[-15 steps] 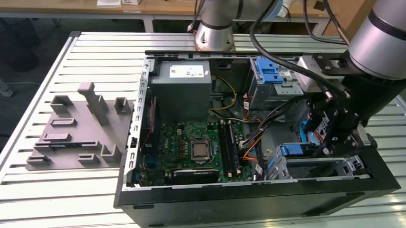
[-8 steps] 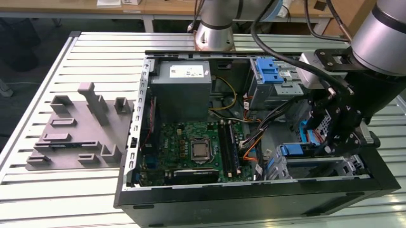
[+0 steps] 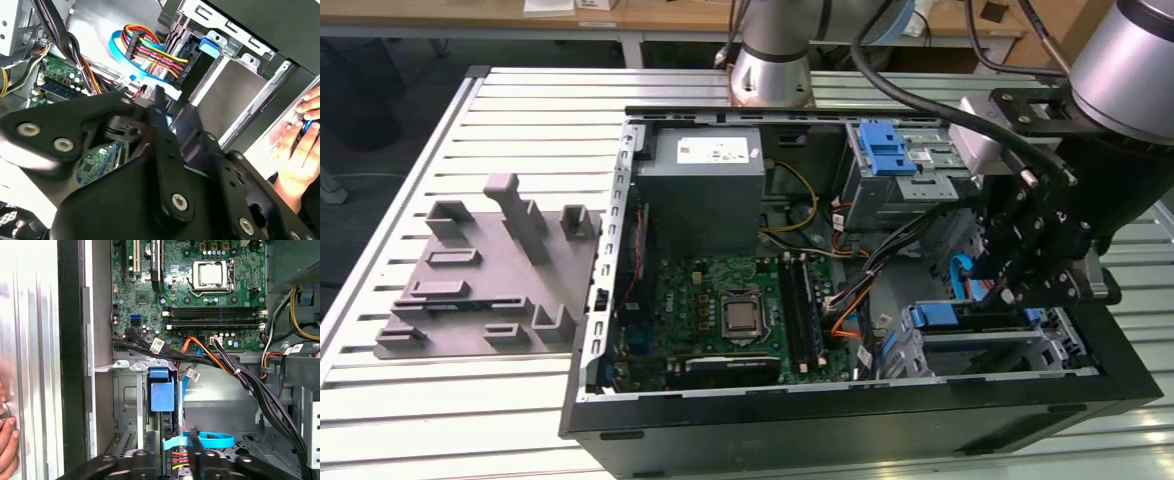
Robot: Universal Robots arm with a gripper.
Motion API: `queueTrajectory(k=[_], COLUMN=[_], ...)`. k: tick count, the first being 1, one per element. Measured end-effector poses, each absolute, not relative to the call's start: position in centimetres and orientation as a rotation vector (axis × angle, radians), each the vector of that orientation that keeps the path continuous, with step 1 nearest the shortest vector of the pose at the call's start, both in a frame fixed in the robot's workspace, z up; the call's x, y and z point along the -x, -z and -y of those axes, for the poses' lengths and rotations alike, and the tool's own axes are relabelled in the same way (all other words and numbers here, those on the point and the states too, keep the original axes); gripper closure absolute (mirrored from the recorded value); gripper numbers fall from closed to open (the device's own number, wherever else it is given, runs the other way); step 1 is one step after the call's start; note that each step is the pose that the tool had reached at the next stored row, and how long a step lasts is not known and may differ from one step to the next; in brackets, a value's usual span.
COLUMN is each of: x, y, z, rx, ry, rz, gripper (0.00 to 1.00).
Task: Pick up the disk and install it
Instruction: 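Insert the second disk wire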
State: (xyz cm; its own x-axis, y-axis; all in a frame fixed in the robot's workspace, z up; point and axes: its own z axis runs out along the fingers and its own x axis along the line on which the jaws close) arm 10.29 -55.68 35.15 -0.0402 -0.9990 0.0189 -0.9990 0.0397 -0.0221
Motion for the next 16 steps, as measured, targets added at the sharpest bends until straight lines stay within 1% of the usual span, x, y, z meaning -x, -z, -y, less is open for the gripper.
queueTrajectory(k=[1, 2, 5, 6, 7, 16], x=[-10.29, -10.29, -10.29, -10.29, -10.29, -10.29], y=[-35.22, -35.28, -35.29, -35.30, -35.30, -35.30], z=[55.68, 55.68, 55.68, 55.68, 55.68, 55.68], rx=[2.175, 2.175, 2.175, 2.175, 2.175, 2.176], ry=[0.045, 0.045, 0.045, 0.045, 0.045, 0.045], rz=[-2.264, -2.264, -2.264, -2.264, -2.264, -2.264], gripper=[0.67, 0.67, 0.85, 0.85, 0.89, 0.89])
